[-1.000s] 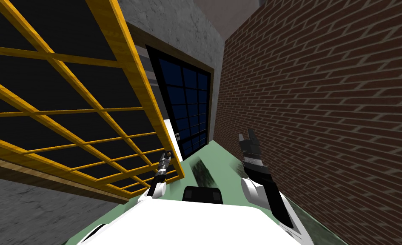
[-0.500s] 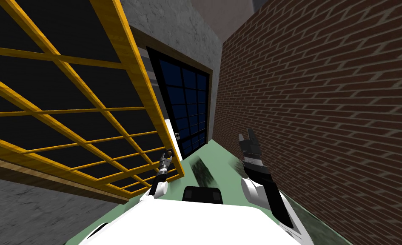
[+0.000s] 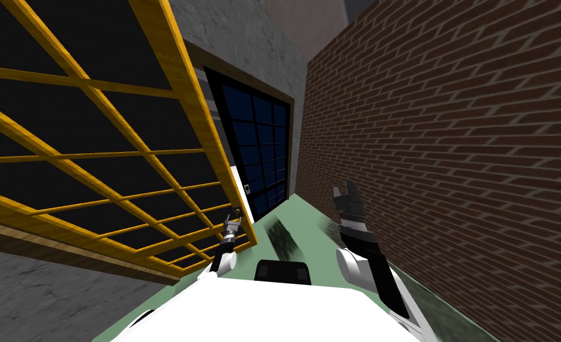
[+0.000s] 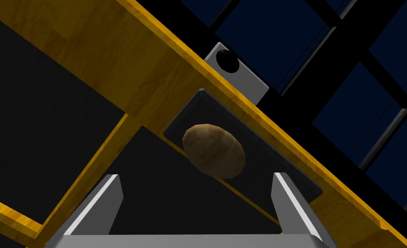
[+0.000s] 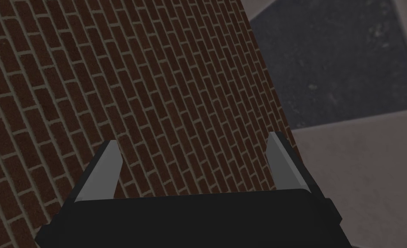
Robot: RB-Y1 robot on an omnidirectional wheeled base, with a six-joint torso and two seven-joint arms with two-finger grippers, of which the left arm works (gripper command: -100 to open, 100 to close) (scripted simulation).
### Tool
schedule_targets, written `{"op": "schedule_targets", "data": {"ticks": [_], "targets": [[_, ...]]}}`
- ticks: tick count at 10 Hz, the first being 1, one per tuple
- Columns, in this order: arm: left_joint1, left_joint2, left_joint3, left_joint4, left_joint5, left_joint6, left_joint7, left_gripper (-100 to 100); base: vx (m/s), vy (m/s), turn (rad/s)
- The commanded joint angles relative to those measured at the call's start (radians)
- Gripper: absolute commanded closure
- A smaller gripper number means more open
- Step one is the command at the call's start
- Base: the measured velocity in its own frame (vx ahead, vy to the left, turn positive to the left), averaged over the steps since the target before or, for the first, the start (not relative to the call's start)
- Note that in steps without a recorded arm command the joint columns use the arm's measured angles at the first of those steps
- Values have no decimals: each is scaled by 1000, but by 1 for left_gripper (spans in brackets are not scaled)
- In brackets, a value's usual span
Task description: Pull the door open
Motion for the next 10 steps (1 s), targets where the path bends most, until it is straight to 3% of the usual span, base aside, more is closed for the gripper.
{"op": "schedule_targets", "data": {"ticks": [1,2,4,7,9,10], "targets": [[-1,-6,-7,-6,23,1,50,-100,-47,11,-51],[-1,-6,-7,-6,23,1,55,-100,-41,5,-26],[-2,-16,-19,-15,61,2,122,-100,-65,3,-66],[-3,-21,-25,-20,80,3,179,-100,-53,11,-32],[-4,-31,-37,-29,117,5,246,-100,-69,11,-65],[-4,-31,-37,-29,117,5,262,-100,-59,11,-27]]}}
